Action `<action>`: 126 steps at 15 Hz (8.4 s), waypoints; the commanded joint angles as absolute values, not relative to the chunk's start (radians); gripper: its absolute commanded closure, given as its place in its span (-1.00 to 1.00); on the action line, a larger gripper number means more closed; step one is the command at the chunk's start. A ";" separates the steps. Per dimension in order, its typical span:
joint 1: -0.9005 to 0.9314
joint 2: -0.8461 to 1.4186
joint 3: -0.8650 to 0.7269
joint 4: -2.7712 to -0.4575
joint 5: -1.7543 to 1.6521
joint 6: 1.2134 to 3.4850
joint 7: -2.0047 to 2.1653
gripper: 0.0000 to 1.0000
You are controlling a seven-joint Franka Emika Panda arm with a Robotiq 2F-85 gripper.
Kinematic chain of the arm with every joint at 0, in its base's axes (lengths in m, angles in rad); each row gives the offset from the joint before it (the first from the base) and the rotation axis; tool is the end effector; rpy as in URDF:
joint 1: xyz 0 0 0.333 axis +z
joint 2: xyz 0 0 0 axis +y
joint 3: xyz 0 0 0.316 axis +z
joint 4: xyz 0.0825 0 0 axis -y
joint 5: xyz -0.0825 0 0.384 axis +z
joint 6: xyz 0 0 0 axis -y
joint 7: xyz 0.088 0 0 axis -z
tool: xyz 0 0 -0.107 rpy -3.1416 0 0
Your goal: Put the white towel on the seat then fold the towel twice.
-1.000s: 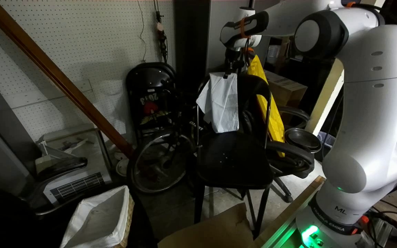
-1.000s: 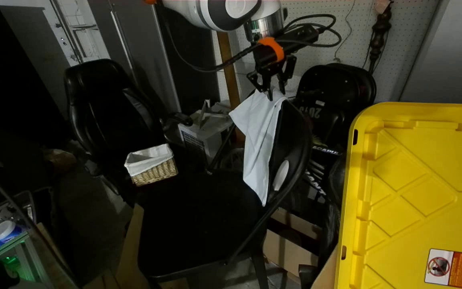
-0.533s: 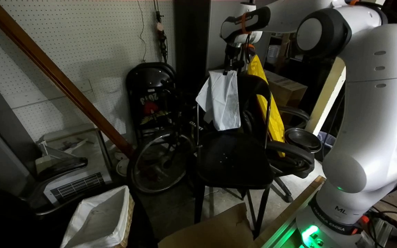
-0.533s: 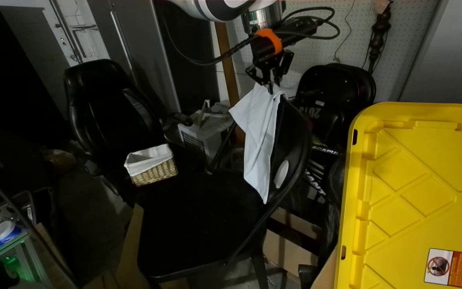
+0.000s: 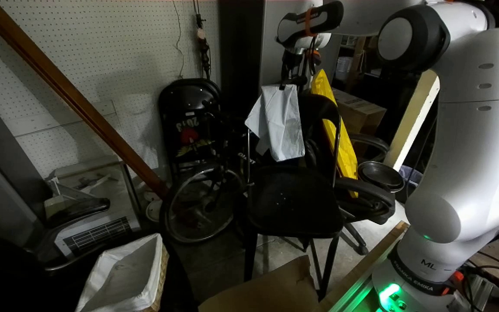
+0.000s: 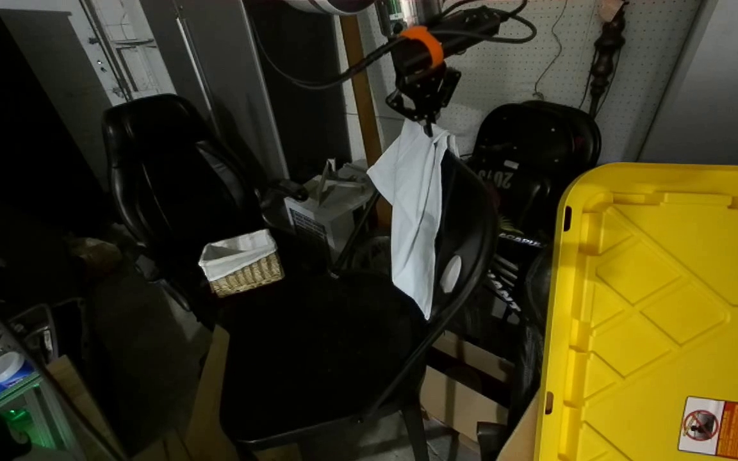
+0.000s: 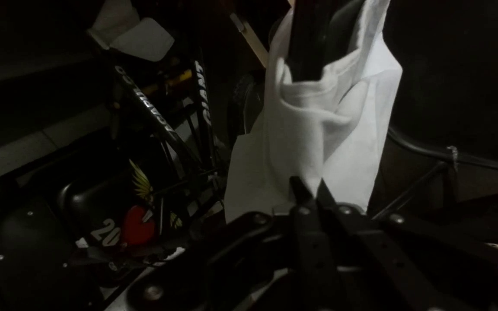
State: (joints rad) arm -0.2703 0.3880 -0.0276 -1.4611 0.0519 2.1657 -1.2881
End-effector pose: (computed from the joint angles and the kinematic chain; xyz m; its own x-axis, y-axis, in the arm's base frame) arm 0.6752 -0.2019 0.4940 0.5442 0.8296 0.1246 0.7804 -0.5552 0.2877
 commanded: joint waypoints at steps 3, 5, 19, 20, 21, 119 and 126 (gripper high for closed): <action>-0.267 0.169 0.014 -1.677 0.146 2.003 -1.451 0.98; -0.249 0.095 0.012 -1.748 0.168 1.924 -1.513 0.98; -0.119 -0.154 -0.077 -1.941 0.351 1.273 -1.598 0.98; -0.118 -0.152 -0.083 -1.931 0.361 1.246 -1.575 0.98; -0.121 -0.126 -0.092 -1.911 0.375 1.225 -1.535 0.98; 0.312 0.726 -0.094 -2.004 -0.686 2.091 0.563 -0.98; 0.333 0.751 -0.109 -2.003 -0.755 2.067 0.616 0.14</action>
State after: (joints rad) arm 0.3142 0.7196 -0.0966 -2.0243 -0.7011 2.0893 0.5681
